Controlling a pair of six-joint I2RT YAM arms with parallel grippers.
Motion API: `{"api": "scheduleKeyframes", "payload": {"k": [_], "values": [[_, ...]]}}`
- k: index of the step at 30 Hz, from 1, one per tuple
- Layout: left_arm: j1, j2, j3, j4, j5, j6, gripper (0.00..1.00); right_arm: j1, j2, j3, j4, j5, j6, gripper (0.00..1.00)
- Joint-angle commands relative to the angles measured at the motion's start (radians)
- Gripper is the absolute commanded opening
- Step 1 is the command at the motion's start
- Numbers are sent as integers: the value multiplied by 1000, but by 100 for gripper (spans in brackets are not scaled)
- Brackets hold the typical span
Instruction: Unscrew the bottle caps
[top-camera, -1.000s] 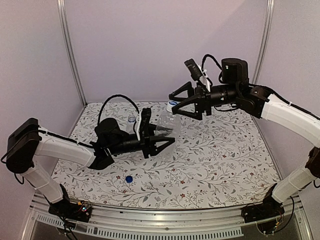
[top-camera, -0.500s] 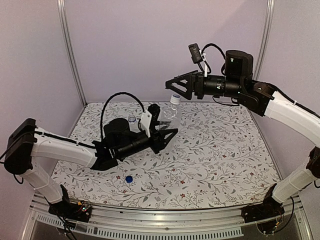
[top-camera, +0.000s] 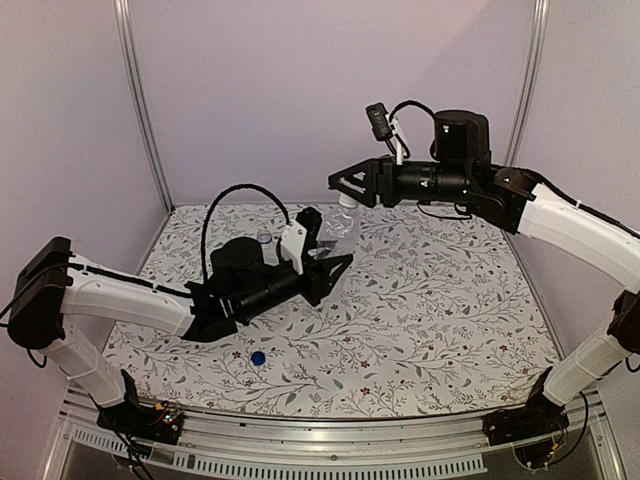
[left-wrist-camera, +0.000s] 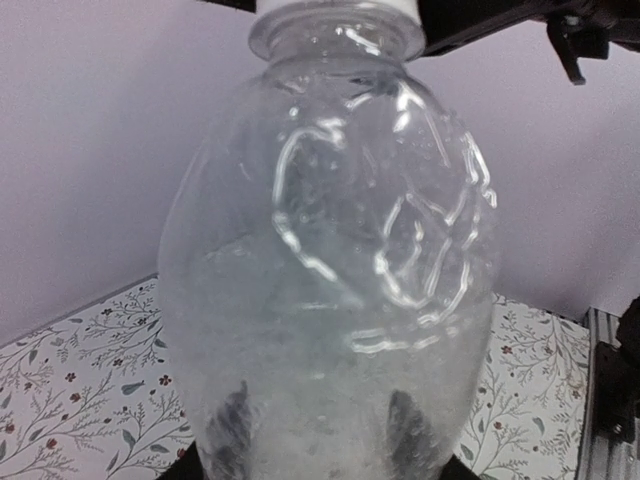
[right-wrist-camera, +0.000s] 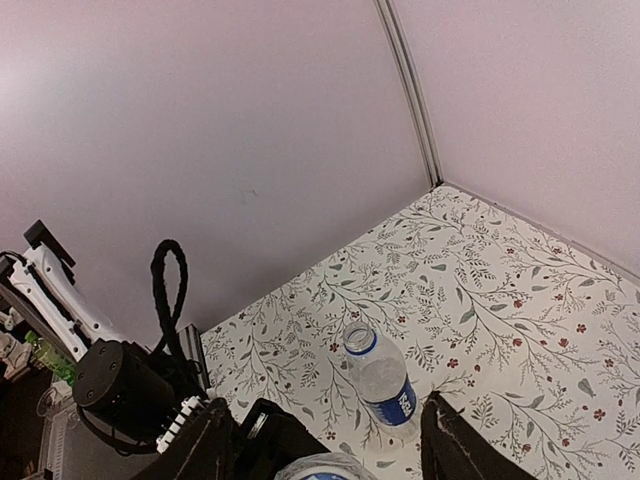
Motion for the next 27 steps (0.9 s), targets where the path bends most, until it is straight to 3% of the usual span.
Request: {"api": "scheduleKeyframes", "payload": {"k": [1,8,12,22,27], "values": [[-14,-23,17,7,-20,18,33,8,6,-16,9,-25,-6,61],[-14,-37,12,10,-21,16,34,8,2,-41,15,-23,-7,63],[-14,-43,9,10,-20,17,33,8,1,-43,15,-24,-7,59],[-15,-37,3,9,-20,17,33,8,-1,-46,26,-40,-12,40],[-13,-34,-7,8,-17,7,33,8,-7,-57,38,-43,-24,23]]}}
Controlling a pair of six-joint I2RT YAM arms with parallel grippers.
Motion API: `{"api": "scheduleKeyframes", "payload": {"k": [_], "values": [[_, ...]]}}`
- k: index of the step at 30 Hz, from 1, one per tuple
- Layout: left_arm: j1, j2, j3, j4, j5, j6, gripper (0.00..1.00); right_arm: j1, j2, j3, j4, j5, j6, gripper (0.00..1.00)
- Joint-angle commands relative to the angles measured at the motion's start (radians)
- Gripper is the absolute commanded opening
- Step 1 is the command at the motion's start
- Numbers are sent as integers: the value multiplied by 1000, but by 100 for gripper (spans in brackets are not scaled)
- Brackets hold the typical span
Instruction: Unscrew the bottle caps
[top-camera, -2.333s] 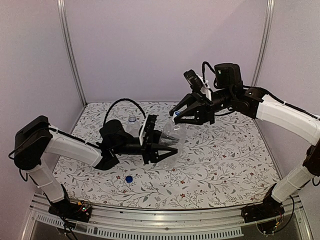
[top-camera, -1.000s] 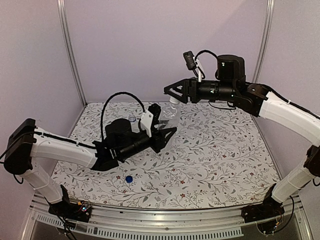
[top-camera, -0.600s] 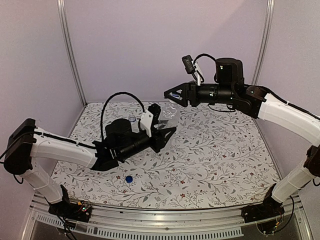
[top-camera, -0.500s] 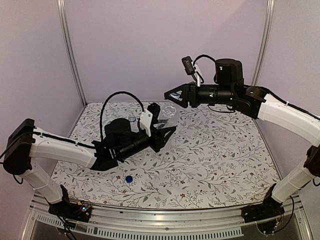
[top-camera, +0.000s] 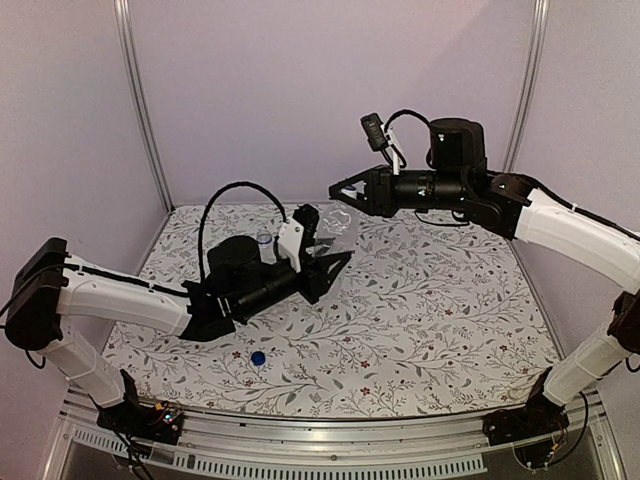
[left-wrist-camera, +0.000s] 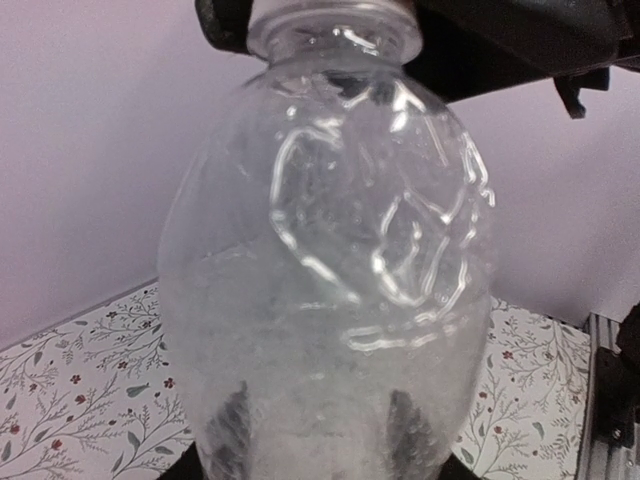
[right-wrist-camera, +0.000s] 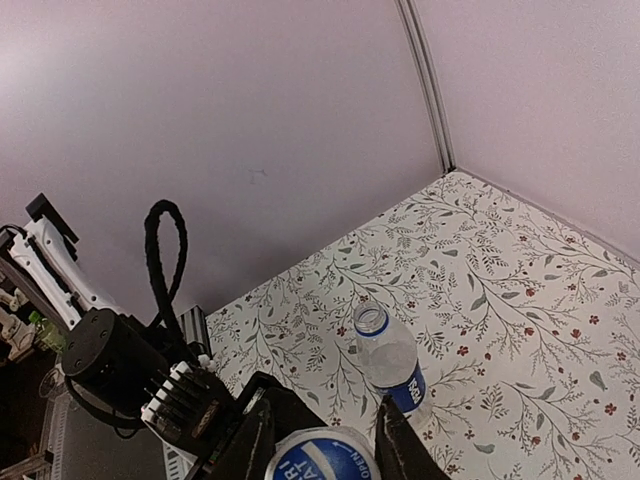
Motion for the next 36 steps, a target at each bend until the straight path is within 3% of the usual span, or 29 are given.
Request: {"api": "scheduleKeyframes", "payload": {"k": [1,5,10,18,22,26,28,34,36], "values": [[-13,-14,-8,17,-2,4,33,3,-10,-22,35,-9,-12,18],[-13,-16,-22,25,41,-1,33,3,-21,-27,48,-31,-32,0],[4,-41,-66,85,201,6,33,0,-30,-12,42,-173,-144,0],[74,-52,-146,252,618,-54,29,-33,-28,-2,23,-594,-356,0],[80,-42,-156,281,692,-65,30,-53,-2,13,24,-755,-373,0],[79,-34,-156,284,690,-73,31,-57,15,20,25,-746,-368,0],[79,-37,-157,286,662,-81,31,-58,12,21,24,-697,-350,12],[76,-54,-144,210,438,-84,30,-58,-21,17,39,-479,-247,73],[74,-58,-143,192,385,-78,30,-58,-35,15,54,-421,-180,82]]}}
